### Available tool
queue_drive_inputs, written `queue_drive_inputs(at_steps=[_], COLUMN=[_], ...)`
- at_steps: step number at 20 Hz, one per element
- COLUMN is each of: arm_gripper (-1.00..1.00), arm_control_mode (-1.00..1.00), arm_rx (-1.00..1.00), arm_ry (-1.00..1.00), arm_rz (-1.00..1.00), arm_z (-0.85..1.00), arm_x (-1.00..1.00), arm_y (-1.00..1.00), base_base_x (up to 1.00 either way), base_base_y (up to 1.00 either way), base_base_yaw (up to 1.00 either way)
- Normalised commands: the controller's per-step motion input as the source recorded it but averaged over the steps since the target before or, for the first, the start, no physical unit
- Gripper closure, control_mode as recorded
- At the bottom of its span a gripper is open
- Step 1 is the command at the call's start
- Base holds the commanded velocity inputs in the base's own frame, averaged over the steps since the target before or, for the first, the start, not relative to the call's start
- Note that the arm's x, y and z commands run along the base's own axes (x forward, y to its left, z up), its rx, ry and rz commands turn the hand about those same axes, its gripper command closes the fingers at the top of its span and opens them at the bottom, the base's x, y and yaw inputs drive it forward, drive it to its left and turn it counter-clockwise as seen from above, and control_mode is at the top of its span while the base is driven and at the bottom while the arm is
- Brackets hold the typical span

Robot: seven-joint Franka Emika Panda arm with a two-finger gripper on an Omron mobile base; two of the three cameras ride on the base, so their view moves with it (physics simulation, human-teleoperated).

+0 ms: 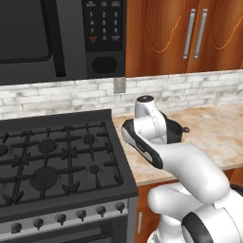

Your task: Turn on the sink faucet. Then move the garlic from the counter to the sink. Turn off the sink. Move the vegetable from the sink to the pot next to the stove. Finally move the pot to the front right burner.

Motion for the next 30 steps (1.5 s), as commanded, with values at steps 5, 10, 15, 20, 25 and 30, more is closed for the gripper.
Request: queue_drive_inputs(at_steps=[5,10,15,20,25,30], arm_gripper=[1.0,1.0,1.0,1.0,1.0,1.0], arm_control_mode=[-1.0,-1.0,-1.0,-1.0,-1.0,-1.0], arm_rx=[0.0,0.0,0.01,0.0,0.0,0.0], arm_ry=[0.0,0.02,0.03,0.01,0.0,0.0], arm_rz=[0.0,0.0,0.0,0.0,0.0,0.0], arm_z=[0.02,0.0,0.0,0.0,-0.06,-0.16], arm_x=[0.28,0.43,0.48,0.41,0.33,0.39], arm_y=[-0.83,-0.59,-0.46,-0.39,-0.22,-0.09], base_base_x=[0.0,0.0,0.0,0.0,0.0,0.0], base_base_y=[0.0,0.0,0.0,0.0,0.0,0.0], base_base_yaw=[0.0,0.0,0.0,0.0,0.0,0.0])
